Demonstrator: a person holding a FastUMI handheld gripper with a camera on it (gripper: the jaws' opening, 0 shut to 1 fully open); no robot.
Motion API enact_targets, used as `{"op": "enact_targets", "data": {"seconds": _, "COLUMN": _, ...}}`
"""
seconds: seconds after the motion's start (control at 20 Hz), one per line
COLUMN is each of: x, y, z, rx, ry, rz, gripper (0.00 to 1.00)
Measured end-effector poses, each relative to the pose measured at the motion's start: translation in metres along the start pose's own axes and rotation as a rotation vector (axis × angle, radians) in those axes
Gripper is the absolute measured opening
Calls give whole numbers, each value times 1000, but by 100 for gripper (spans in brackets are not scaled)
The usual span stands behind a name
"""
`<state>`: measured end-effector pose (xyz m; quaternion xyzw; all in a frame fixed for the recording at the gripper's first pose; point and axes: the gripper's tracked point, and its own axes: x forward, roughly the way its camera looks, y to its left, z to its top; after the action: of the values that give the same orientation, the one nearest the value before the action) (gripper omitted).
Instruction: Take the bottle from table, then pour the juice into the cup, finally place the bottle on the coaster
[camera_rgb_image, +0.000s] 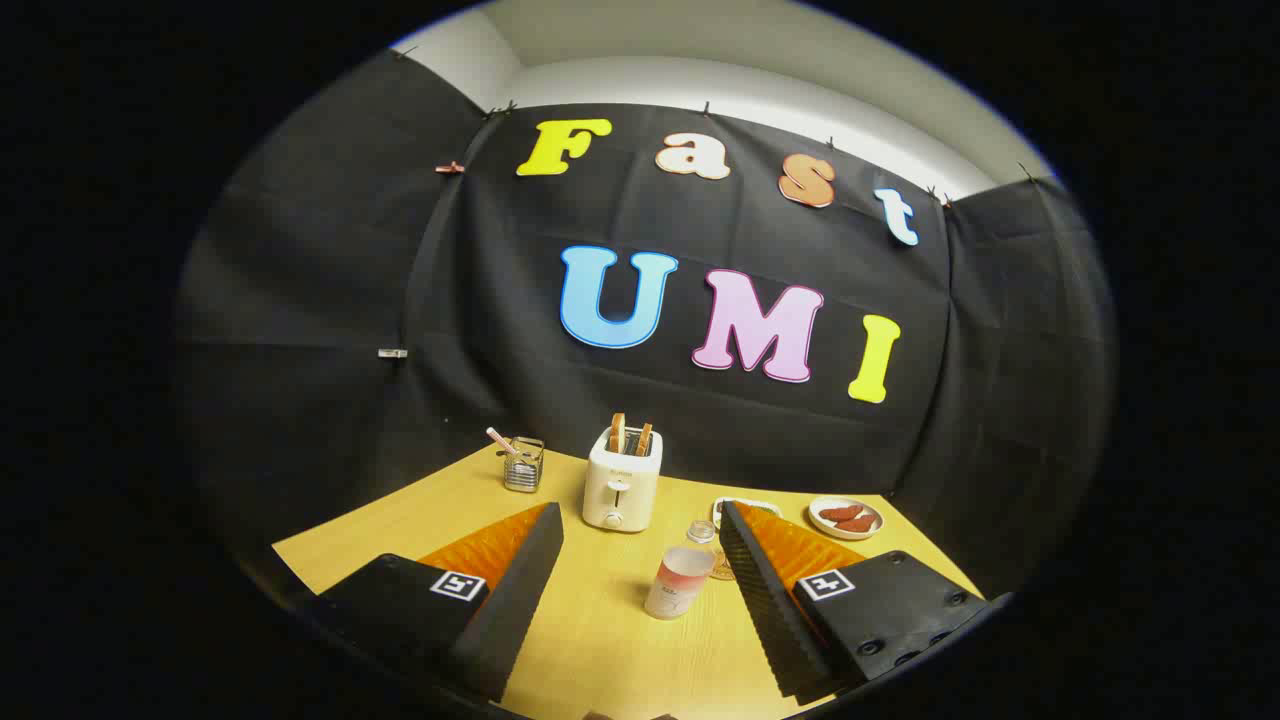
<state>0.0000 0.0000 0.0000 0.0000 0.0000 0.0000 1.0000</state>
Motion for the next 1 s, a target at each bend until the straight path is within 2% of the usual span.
{"op": "enact_targets", "data": {"seconds": 0.35, "x": 10, "y": -15, "z": 13, "rx": 60, "ry": -33, "rz": -35, "gripper": 97}}
{"op": "enact_targets", "data": {"seconds": 0.6, "x": 14, "y": -25, "z": 18, "rx": 33, "ry": -69, "rz": -63, "gripper": 97}}
{"op": "enact_targets", "data": {"seconds": 1.0, "x": 18, "y": -11, "z": 1, "rx": -24, "ry": -29, "rz": -30, "gripper": 97}}
